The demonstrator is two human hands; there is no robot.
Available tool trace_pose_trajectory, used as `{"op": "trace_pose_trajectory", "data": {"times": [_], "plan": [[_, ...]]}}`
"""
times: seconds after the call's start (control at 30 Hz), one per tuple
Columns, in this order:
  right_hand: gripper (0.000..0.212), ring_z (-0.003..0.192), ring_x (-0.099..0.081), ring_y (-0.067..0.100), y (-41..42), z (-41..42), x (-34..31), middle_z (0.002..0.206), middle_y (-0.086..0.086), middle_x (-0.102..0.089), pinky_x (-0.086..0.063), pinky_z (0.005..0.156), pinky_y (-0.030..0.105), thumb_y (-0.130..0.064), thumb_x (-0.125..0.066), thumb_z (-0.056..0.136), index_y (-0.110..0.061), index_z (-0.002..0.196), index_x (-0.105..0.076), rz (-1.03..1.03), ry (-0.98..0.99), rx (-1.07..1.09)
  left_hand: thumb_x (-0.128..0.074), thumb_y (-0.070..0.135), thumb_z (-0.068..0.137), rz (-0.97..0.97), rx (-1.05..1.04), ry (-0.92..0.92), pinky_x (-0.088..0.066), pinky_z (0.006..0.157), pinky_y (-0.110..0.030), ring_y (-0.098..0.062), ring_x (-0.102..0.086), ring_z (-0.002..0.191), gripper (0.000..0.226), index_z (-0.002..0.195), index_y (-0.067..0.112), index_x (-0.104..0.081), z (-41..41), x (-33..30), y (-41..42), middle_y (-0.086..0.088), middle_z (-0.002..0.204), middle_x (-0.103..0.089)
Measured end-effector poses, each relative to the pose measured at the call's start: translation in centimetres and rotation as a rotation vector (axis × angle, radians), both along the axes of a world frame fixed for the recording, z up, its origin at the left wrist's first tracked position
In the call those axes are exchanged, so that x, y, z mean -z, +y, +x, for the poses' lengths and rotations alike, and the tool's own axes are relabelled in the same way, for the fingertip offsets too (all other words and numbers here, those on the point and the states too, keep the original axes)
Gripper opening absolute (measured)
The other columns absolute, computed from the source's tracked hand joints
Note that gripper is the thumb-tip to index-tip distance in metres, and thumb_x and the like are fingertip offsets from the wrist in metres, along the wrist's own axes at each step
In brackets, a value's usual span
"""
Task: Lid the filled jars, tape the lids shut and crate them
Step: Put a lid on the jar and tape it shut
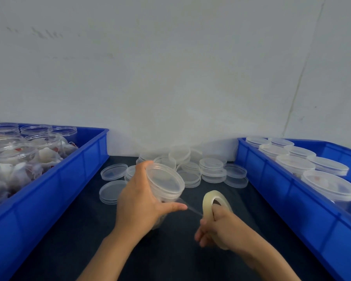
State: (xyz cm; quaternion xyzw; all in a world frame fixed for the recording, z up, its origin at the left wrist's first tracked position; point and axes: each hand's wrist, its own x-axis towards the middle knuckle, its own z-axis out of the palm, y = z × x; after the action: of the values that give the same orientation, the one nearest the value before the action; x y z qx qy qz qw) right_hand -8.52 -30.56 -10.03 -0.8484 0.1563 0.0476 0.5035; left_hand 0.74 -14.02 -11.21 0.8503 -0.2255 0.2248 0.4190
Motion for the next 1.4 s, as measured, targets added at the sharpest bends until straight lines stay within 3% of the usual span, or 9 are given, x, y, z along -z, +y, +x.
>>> {"op": "trace_pose_trajectory", "data": {"times": [0.17,0.27,0.4,0.5,0.6,0.8,1.07,1.2,1.4], "plan": [[0.022,0.069,-0.043,0.012,-0.3,0.2,0.4,0.079,0.000,-0.046,-0.038,0.065,0.028,-0.032,-0.050,0.098,-0.014,0.086,-0.045,-0.154,-0.067,0.011,-0.056,0.084,0.034,0.128,-0.051,-0.115,-0.047,0.081,-0.034,-0.018,-0.057,0.112,0.121,0.136,0.023,-0.036,-0.2,-0.2,0.3,0.007,0.127,-0.056],[0.039,0.061,-0.040,0.008,0.0,0.2,0.5,0.070,-0.008,-0.043,-0.033,0.059,0.024,-0.054,-0.047,0.094,-0.022,0.075,-0.036,-0.322,-0.131,0.020,-0.054,0.086,0.036,0.146,-0.056,-0.143,-0.050,0.079,-0.035,-0.020,-0.059,0.111,0.120,0.135,0.021,-0.038,-0.3,-0.2,0.4,0.005,0.126,-0.058],[0.040,0.057,-0.040,0.008,0.3,0.1,0.0,0.066,-0.005,-0.045,-0.029,0.051,0.022,-0.057,-0.036,0.097,-0.024,0.074,-0.033,-0.609,-0.249,0.074,-0.058,0.087,0.036,0.053,-0.038,-0.119,-0.047,0.078,-0.030,-0.014,-0.058,0.106,0.115,0.131,0.025,-0.037,-0.3,-0.1,0.3,0.012,0.115,-0.056],[0.033,0.058,-0.039,0.009,0.1,-0.1,-0.4,0.074,-0.007,-0.042,-0.030,0.050,0.023,-0.054,-0.029,0.098,-0.024,0.099,-0.043,-0.889,-0.275,-0.020,-0.065,0.083,0.035,-0.090,0.020,-0.030,-0.050,0.083,-0.032,-0.010,-0.055,0.104,0.108,0.125,0.032,-0.035,-0.2,0.2,0.2,0.020,0.109,-0.051],[0.042,0.058,-0.035,0.009,0.0,-0.1,-0.6,0.076,-0.006,-0.029,-0.024,0.045,0.022,-0.044,-0.026,0.100,-0.022,0.135,-0.033,-1.109,-0.263,-0.078,-0.070,0.078,0.037,-0.208,0.050,0.025,-0.049,0.084,-0.028,-0.008,-0.055,0.104,0.099,0.121,0.035,-0.039,-0.5,0.4,-0.1,0.021,0.110,-0.054],[0.029,0.056,-0.049,0.008,1.0,0.0,-0.4,0.064,-0.008,-0.049,-0.034,0.046,0.022,-0.053,-0.021,0.100,-0.027,0.092,-0.033,-0.926,-0.389,0.136,-0.075,0.071,0.045,-0.222,0.054,-0.033,-0.052,0.081,-0.031,-0.009,-0.058,0.099,0.093,0.121,0.027,-0.044,-1.9,0.4,-1.2,0.014,0.108,-0.059],[0.029,0.059,-0.053,0.006,1.6,0.5,0.7,0.065,-0.010,-0.051,-0.035,0.049,0.020,-0.053,-0.021,0.100,-0.028,0.091,-0.032,-0.950,-0.424,0.266,-0.086,0.059,0.046,-0.146,0.041,-0.111,-0.051,0.074,-0.026,-0.008,-0.058,0.091,0.092,0.121,0.022,-0.045,-2.9,0.3,-1.7,0.014,0.103,-0.058],[0.027,0.055,-0.044,0.005,2.0,0.9,0.8,0.064,-0.011,-0.046,-0.025,0.046,0.020,-0.047,-0.024,0.102,-0.025,0.089,-0.033,-0.918,-0.393,0.346,-0.079,0.066,0.045,-0.116,-0.002,-0.145,-0.046,0.067,-0.026,-0.009,-0.056,0.083,0.093,0.118,0.019,-0.046,-3.2,-0.2,-2.2,0.013,0.099,-0.057],[0.031,0.052,-0.040,0.005,1.9,1.4,0.6,0.063,-0.010,-0.044,-0.023,0.046,0.018,-0.041,-0.029,0.102,-0.021,0.084,-0.044,-0.804,-0.344,0.459,-0.068,0.074,0.050,-0.089,-0.021,-0.225,-0.038,0.060,-0.022,-0.011,-0.058,0.074,0.089,0.113,0.015,-0.050,-4.2,-1.1,-2.7,0.015,0.092,-0.054]]}}
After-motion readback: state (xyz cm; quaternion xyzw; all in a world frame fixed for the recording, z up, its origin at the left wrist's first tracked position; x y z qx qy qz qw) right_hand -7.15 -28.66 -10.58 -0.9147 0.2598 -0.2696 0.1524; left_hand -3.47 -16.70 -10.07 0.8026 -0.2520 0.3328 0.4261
